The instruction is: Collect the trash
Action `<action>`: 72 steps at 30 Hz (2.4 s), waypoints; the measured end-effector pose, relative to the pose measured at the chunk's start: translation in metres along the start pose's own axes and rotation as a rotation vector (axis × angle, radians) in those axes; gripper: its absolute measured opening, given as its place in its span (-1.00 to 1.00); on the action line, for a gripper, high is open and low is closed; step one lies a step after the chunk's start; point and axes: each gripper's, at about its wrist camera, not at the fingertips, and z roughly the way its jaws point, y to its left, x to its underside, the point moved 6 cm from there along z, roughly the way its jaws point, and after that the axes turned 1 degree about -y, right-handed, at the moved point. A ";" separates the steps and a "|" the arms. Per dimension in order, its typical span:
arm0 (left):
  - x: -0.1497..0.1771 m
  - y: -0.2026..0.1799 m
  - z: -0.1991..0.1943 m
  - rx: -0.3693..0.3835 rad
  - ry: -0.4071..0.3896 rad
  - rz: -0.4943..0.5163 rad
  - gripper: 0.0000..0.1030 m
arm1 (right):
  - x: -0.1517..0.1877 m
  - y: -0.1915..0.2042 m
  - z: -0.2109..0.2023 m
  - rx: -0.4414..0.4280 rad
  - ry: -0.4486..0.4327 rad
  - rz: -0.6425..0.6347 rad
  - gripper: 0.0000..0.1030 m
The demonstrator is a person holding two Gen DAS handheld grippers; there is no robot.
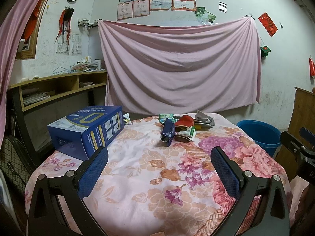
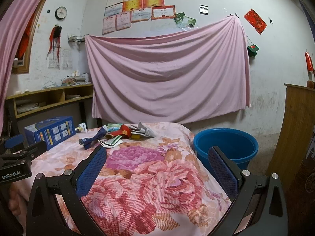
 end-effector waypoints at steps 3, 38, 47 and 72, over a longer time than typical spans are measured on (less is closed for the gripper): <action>0.000 0.000 0.000 0.001 0.001 0.001 0.98 | 0.000 0.000 0.000 0.000 0.001 0.000 1.00; 0.007 0.003 0.004 0.002 0.006 0.002 0.98 | 0.004 -0.002 0.006 0.003 0.018 0.014 1.00; 0.007 0.002 0.004 0.002 0.008 0.004 0.98 | 0.004 -0.002 0.006 0.003 0.020 0.017 1.00; 0.014 0.004 0.006 0.000 0.010 0.002 0.98 | 0.007 -0.002 0.005 0.004 0.030 0.020 1.00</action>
